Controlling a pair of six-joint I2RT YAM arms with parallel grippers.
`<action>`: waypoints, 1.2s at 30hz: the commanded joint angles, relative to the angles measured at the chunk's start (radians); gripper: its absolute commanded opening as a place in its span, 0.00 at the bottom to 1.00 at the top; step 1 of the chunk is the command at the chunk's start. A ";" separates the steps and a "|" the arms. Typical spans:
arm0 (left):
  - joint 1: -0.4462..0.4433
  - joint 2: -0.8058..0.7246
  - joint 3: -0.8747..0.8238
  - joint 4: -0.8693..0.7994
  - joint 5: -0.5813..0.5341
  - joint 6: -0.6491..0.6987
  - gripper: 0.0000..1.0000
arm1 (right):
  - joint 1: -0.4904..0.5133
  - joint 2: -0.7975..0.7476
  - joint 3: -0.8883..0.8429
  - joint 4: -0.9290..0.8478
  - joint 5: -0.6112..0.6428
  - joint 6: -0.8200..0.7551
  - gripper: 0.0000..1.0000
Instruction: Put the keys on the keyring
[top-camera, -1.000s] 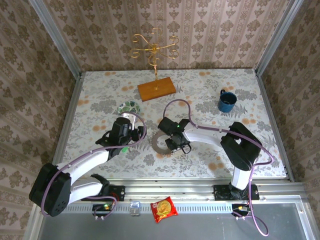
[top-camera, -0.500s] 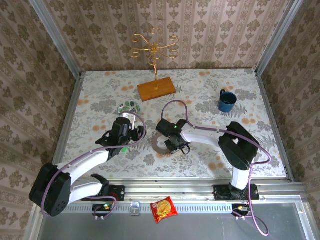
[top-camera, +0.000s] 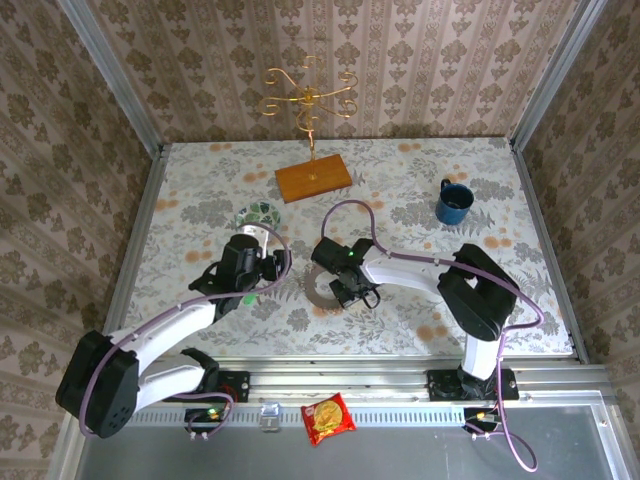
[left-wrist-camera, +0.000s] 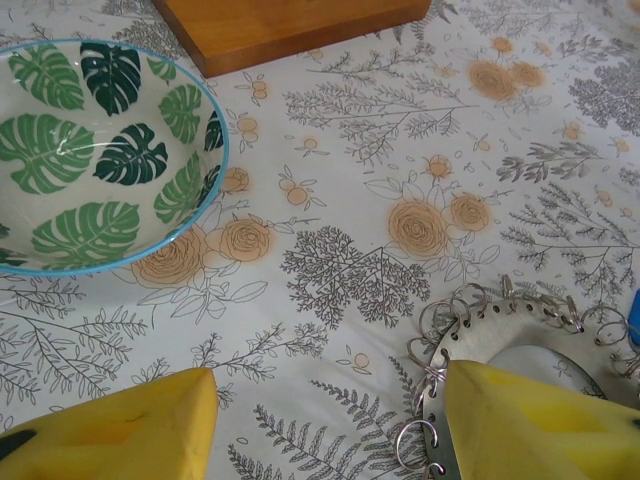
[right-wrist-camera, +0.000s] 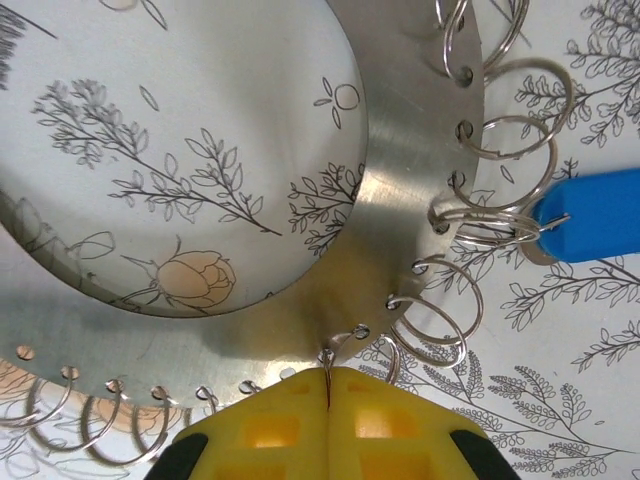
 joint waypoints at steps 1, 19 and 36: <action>-0.002 -0.031 0.002 0.009 -0.024 0.036 0.62 | 0.008 -0.113 -0.036 0.067 0.016 -0.050 0.00; 0.131 -0.122 0.045 0.086 0.241 0.341 0.59 | -0.107 -0.410 -0.309 0.736 -0.295 -0.361 0.00; 0.217 0.004 0.148 -0.090 0.949 0.786 0.33 | -0.184 -0.410 -0.318 0.821 -0.636 -0.569 0.00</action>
